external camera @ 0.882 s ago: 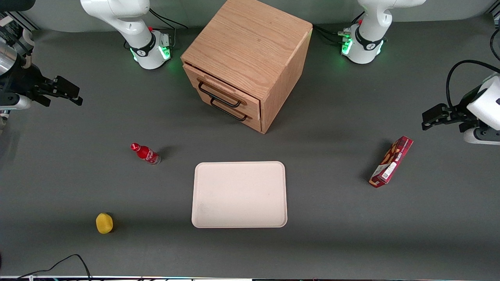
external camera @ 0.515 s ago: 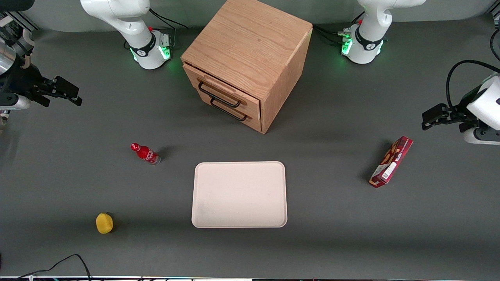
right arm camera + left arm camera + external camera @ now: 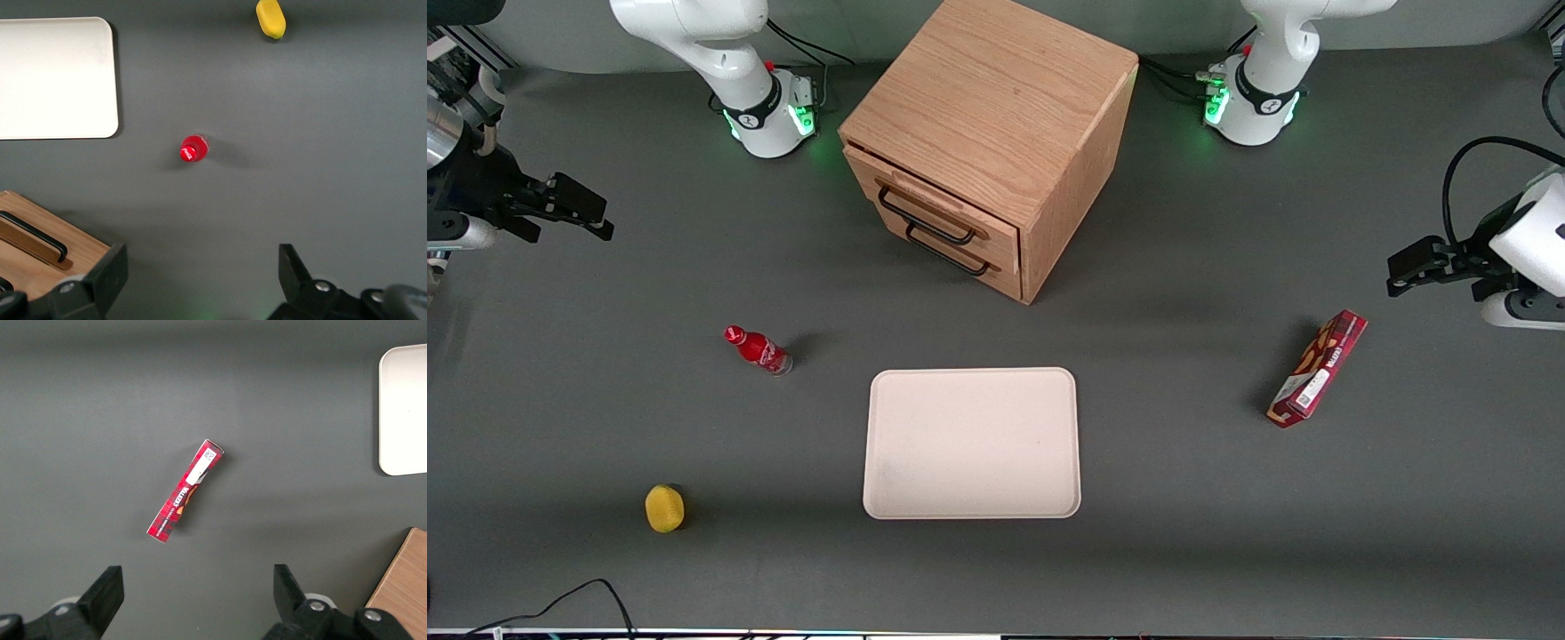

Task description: Open upper drawer

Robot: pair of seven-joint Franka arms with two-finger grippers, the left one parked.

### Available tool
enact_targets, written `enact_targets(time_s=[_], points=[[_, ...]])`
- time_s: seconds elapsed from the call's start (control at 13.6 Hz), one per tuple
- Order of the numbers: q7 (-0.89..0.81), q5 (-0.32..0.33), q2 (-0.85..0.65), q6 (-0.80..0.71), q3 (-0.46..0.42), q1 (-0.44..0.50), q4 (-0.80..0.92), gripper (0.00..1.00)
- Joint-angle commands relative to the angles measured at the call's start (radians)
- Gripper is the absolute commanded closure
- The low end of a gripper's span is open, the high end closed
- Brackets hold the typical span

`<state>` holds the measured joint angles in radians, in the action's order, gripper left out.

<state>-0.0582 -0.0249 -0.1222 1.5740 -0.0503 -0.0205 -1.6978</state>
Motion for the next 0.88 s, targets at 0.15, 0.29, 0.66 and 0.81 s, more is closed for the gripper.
enact_targets(time_s=[0.15, 0.29, 0.66, 0.81], points=[[0.021, -0.015, 0.006, -0.066, -0.009, 0.007, 0.044, 0.00], [0.021, -0.026, 0.010, -0.113, -0.038, 0.010, 0.066, 0.00], [0.020, -0.075, 0.012, -0.132, -0.183, 0.010, 0.113, 0.00], [0.021, -0.092, 0.012, -0.135, -0.255, 0.010, 0.121, 0.00]])
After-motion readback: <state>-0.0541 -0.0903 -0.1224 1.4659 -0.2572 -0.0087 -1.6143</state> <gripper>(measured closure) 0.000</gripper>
